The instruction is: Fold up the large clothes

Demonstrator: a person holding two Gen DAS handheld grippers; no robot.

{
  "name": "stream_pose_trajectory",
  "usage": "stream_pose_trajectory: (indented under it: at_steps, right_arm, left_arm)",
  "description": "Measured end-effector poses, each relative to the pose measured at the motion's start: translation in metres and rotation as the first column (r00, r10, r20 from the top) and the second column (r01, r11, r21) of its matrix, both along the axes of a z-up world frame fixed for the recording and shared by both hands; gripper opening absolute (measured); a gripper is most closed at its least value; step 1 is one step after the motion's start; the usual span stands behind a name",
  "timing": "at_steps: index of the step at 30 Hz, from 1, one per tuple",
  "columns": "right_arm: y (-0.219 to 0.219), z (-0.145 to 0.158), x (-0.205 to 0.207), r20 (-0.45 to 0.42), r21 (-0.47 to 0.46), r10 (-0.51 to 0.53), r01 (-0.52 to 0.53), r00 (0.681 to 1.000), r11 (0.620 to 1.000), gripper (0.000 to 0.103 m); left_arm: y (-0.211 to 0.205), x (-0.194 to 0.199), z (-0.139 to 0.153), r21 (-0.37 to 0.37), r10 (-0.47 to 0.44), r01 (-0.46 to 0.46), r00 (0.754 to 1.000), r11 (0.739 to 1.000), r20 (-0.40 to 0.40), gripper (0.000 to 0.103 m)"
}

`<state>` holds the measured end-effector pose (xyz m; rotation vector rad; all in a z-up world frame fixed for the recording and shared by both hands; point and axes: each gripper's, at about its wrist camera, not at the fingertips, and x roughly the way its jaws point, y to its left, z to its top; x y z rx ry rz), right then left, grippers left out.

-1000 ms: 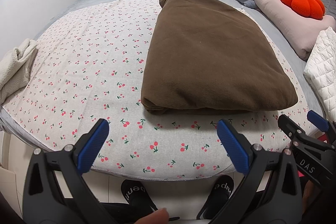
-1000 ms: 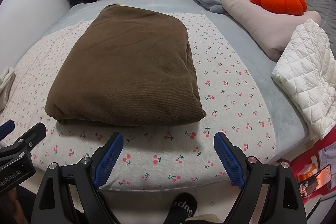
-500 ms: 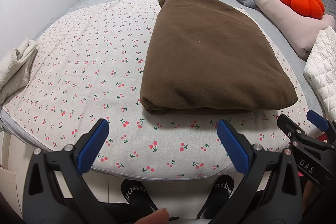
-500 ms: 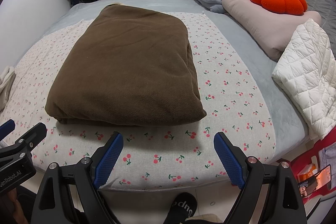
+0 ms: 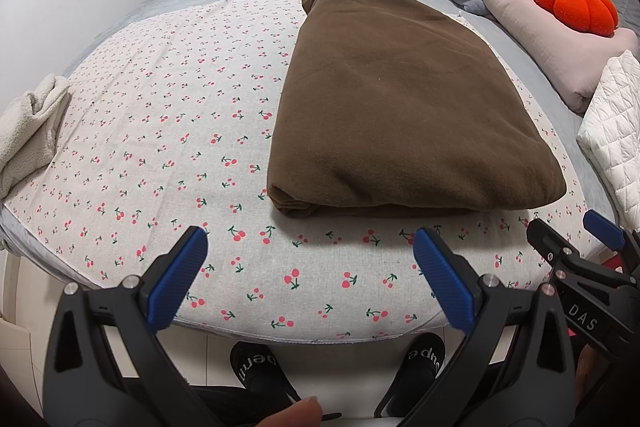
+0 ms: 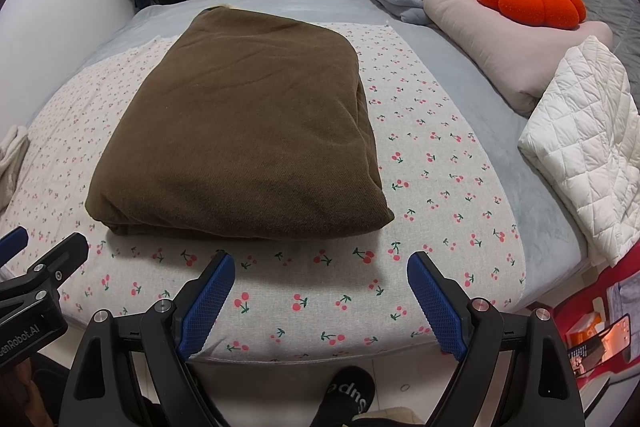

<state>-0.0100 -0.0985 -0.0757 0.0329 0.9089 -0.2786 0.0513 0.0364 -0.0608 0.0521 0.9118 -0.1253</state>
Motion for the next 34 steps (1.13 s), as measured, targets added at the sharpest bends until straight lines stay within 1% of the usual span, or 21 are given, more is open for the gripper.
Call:
stream_pose_trajectory:
  at_steps: [9,27,34]
  right_arm:
    - [0.000,0.000,0.000,0.000,0.000,0.000,0.000,1.000,1.000,0.090]
    - [0.000,0.000,0.000,-0.001,0.001,0.000,0.000,1.000,1.000,0.090]
    - [0.005,-0.002,-0.001,-0.003,0.007,0.008,-0.008,1.000,1.000,0.090]
  left_arm:
    - [-0.001,0.000,0.000,-0.001,-0.001,0.001,1.000,1.000,-0.002,0.102]
    - [0.001,0.005,-0.010,-0.004,-0.023,0.023,0.999,1.000,-0.033,0.102]
    - [0.006,0.008,-0.009,-0.018,-0.016,0.015,1.000,1.000,-0.019,0.102]
